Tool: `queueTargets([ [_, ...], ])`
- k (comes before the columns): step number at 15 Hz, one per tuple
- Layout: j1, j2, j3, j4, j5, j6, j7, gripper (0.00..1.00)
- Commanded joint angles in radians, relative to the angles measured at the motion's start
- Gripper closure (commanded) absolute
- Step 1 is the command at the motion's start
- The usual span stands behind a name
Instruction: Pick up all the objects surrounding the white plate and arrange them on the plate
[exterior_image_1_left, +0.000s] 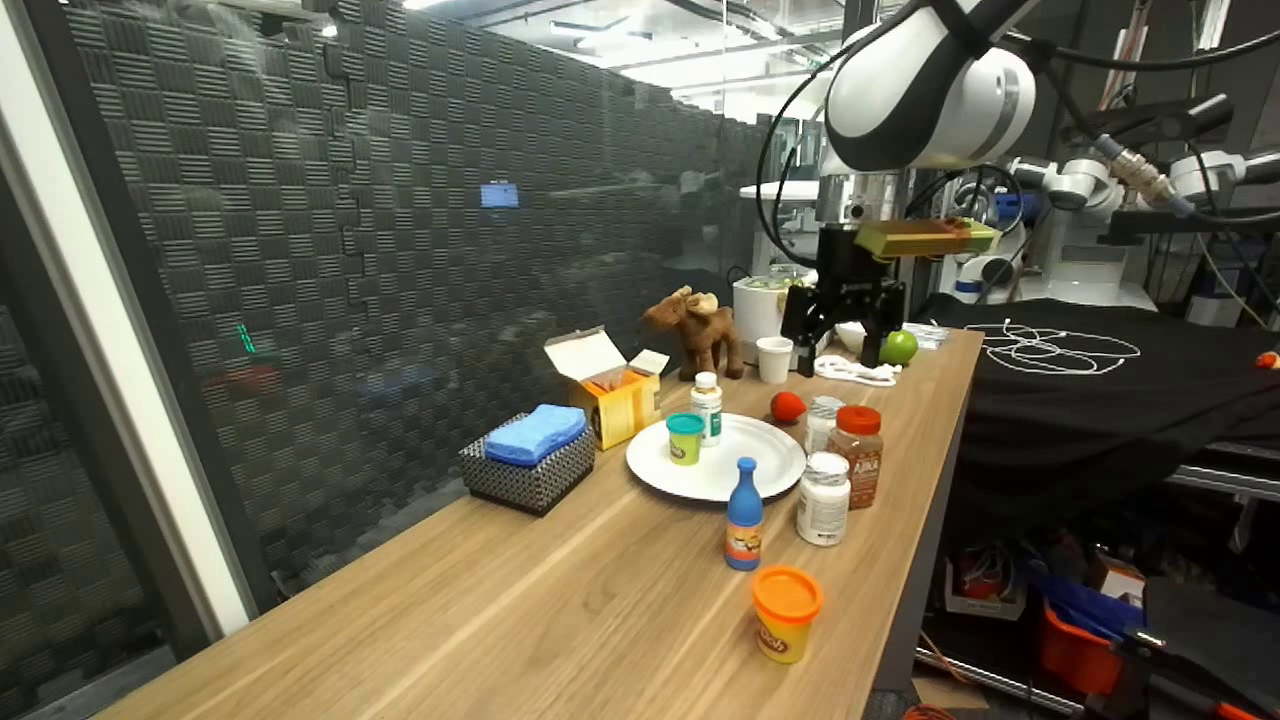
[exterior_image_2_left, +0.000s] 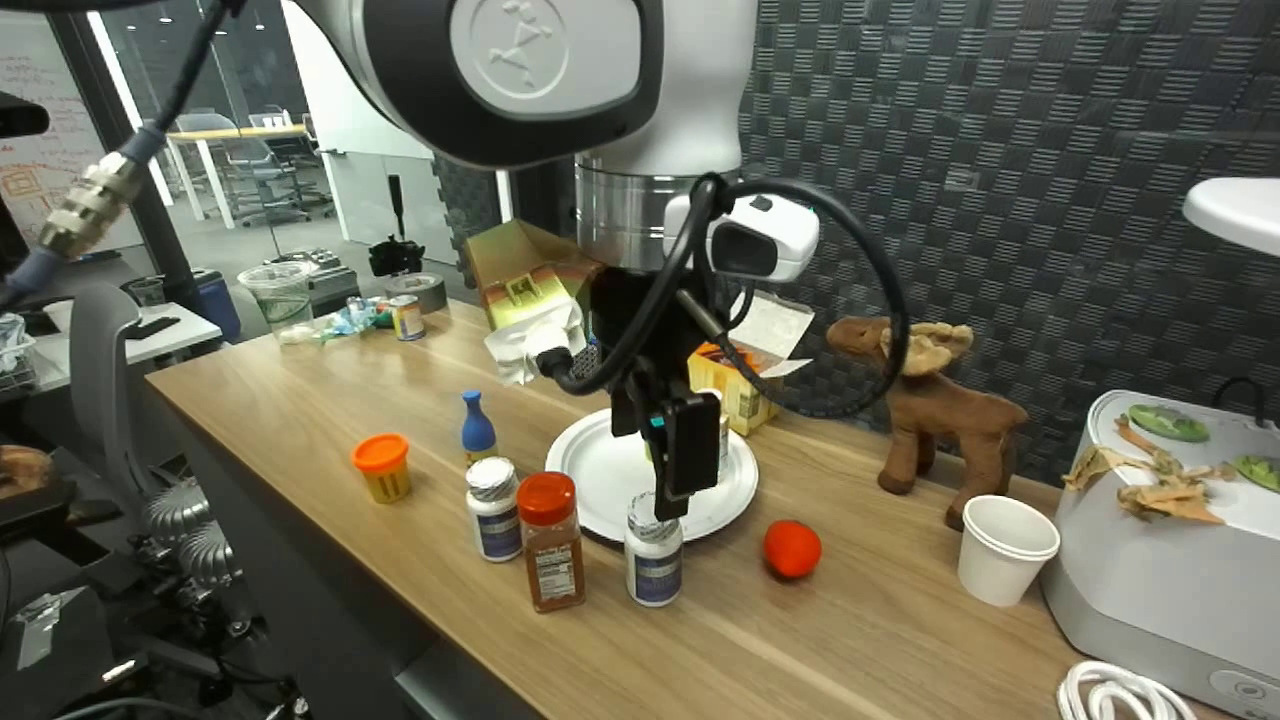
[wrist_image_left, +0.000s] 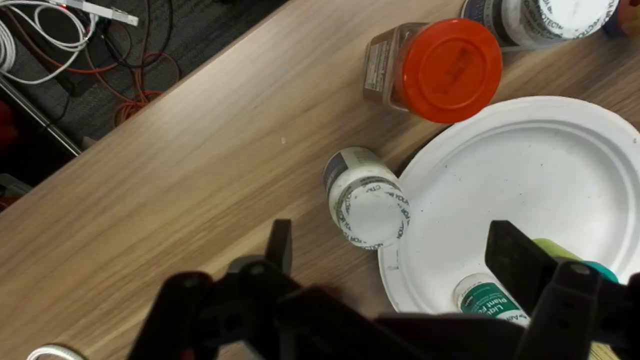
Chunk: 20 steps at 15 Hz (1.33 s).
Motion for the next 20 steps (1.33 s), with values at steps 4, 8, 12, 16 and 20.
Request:
queueTargets([
  [4, 0.003, 0.081, 0.005, 0.056, 0.029, -0.002, 0.014, 0.00],
  [8, 0.003, 0.143, 0.006, 0.098, 0.029, -0.009, 0.025, 0.00],
  [12, 0.008, 0.176, 0.003, 0.126, 0.018, -0.013, 0.046, 0.27],
  [16, 0.018, 0.153, -0.004, 0.105, 0.004, -0.005, 0.090, 0.59],
  [20, 0.022, 0.110, -0.010, 0.070, -0.003, 0.006, 0.134, 0.77],
])
